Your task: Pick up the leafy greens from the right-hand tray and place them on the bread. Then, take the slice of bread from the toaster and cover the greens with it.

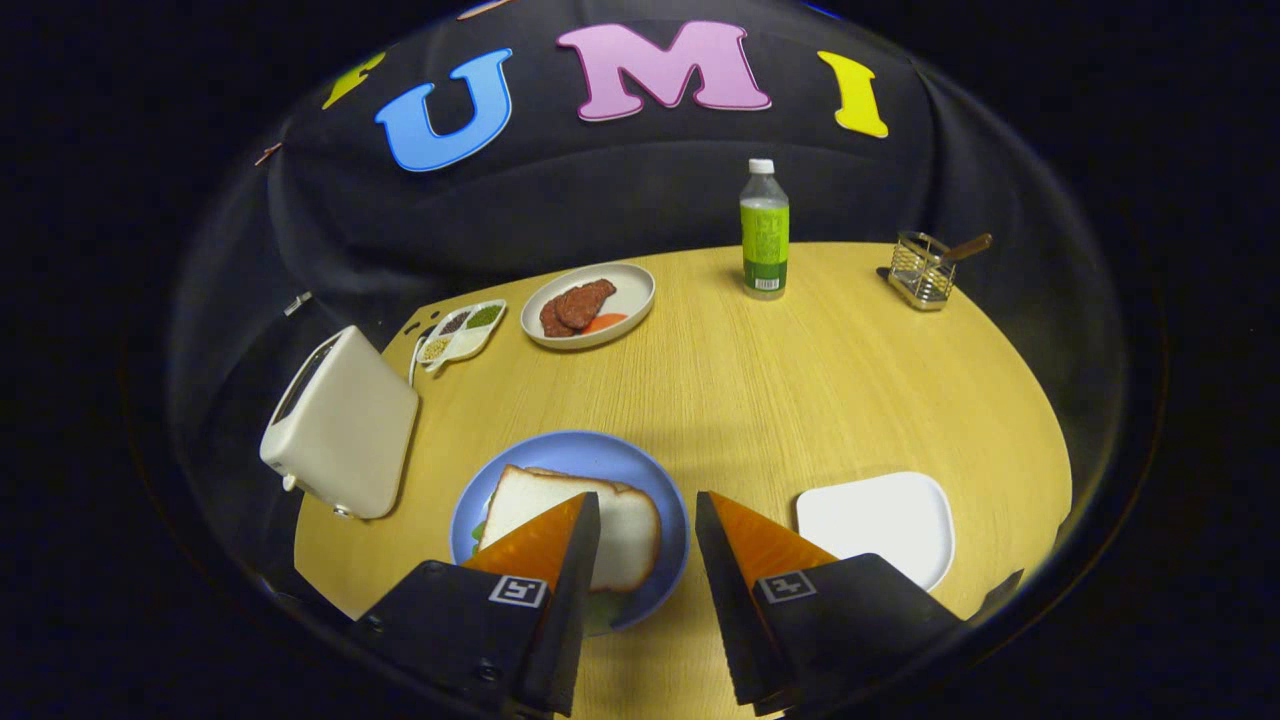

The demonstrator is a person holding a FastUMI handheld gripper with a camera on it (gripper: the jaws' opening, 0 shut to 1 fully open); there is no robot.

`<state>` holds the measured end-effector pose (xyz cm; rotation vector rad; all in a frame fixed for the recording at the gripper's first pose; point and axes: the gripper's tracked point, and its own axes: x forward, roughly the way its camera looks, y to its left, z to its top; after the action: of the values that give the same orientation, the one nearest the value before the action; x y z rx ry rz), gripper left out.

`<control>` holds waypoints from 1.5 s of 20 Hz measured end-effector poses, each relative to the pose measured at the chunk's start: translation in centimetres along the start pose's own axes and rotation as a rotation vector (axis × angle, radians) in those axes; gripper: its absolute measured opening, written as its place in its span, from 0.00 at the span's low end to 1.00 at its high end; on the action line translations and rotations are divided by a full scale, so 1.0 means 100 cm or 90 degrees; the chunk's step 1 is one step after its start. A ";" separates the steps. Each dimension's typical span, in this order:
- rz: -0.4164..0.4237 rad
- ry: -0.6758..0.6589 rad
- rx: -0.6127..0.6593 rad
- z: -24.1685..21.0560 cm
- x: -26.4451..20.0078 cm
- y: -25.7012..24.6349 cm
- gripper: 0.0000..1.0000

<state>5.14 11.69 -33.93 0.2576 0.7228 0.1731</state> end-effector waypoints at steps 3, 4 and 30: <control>0.007 -0.049 -0.029 0.034 -0.032 0.000 0.74; 0.010 -0.068 -0.036 0.047 -0.044 0.000 0.77; 0.113 -0.241 -0.149 0.165 -0.197 -0.038 0.99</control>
<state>1.92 0.42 -10.74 0.1248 0.2998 0.3644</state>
